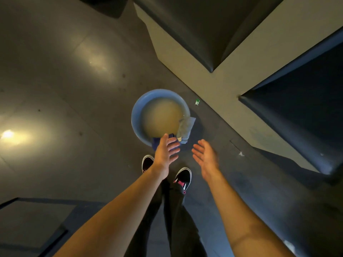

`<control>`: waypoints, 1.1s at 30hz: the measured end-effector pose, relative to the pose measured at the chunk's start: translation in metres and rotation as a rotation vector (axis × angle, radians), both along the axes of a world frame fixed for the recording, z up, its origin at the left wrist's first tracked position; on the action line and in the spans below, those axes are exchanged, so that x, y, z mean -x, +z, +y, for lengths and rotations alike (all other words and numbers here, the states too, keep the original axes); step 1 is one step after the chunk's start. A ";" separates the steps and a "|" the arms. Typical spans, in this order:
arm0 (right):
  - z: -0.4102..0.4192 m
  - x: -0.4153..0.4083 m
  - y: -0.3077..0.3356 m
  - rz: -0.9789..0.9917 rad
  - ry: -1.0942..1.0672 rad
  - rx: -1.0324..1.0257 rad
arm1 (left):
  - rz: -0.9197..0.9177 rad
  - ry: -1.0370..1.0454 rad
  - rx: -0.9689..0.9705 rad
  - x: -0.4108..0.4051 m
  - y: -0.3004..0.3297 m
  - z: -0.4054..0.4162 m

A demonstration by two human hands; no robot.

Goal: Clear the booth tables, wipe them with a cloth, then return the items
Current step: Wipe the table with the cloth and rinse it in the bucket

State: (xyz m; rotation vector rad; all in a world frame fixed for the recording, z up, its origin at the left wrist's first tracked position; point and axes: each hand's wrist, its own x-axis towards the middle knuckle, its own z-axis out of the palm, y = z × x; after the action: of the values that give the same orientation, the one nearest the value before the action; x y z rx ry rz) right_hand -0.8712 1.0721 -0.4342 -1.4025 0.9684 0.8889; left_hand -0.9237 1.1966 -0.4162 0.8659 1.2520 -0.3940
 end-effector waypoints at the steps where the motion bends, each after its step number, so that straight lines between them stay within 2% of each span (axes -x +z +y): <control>1: -0.001 0.001 -0.018 0.011 0.005 0.005 | 0.007 -0.002 -0.005 -0.004 -0.018 -0.003; 9: 0.007 -0.005 -0.178 0.007 0.000 0.068 | 0.015 -0.014 0.047 -0.025 -0.185 -0.002; 13: 0.015 -0.013 -0.263 -0.039 -0.008 0.066 | -0.014 -0.010 -0.028 -0.031 -0.265 0.001; 18: 0.032 -0.021 -0.335 -0.090 0.062 0.087 | -0.040 -0.062 -0.059 -0.050 -0.322 0.001; 21: 0.041 -0.017 -0.345 -0.103 0.061 0.098 | -0.065 -0.054 0.007 -0.057 -0.330 -0.001; 25: 0.042 -0.015 -0.338 -0.310 0.186 0.401 | -0.069 -0.055 -0.039 -0.060 -0.323 0.001; 28: 0.035 -0.008 -0.320 -0.426 0.242 0.554 | -0.055 -0.059 -0.047 -0.057 -0.301 0.004; 30: 0.034 -0.006 -0.298 -0.483 0.248 0.540 | -0.042 -0.046 -0.046 -0.054 -0.279 0.005; 33: 0.036 -0.010 -0.251 -0.494 0.212 0.409 | -0.044 0.010 -0.062 -0.050 -0.237 0.007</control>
State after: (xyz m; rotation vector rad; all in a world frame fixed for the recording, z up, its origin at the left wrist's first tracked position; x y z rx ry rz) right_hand -0.8614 1.1084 -0.6855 -1.9855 0.6458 0.4626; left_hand -0.8733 1.2040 -0.6537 0.9160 1.2323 -0.3282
